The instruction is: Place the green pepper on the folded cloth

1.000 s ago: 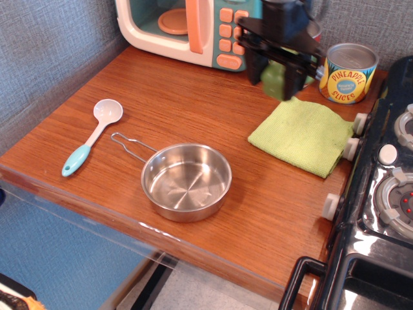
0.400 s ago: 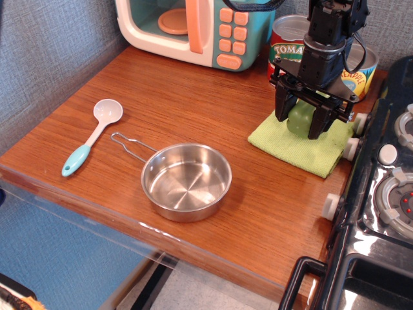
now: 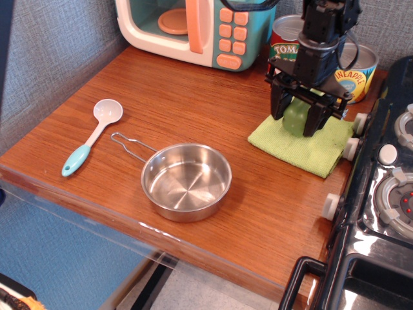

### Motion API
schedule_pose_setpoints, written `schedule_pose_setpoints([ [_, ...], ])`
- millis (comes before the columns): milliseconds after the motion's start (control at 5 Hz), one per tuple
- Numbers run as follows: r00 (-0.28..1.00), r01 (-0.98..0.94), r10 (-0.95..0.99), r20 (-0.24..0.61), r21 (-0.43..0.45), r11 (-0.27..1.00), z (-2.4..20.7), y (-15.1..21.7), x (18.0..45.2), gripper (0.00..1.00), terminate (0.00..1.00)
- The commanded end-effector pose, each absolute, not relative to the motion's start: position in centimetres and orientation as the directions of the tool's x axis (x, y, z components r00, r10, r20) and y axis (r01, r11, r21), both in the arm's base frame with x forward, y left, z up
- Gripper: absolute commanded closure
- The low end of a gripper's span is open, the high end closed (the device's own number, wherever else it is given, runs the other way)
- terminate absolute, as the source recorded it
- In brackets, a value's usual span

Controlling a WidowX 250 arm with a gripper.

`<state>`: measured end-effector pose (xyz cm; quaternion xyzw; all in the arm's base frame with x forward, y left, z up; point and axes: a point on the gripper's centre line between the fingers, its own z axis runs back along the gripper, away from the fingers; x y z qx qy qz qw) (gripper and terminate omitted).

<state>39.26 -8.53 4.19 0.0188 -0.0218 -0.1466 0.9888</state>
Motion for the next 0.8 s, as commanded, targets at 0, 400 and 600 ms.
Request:
schedule_pose_setpoints([
  [0,0.947,0.305,-0.306,0.097,0.026,0.952,7.8,-8.2,38.2,0.0,0.0],
  [400,0.963,0.183,-0.171,0.21,-0.039,0.982,13.5,-4.1,36.8,0.0,0.0],
  [600,0.978,0.087,-0.073,0.194,-0.065,0.994,13.7,-0.9,35.3,0.0,0.0],
])
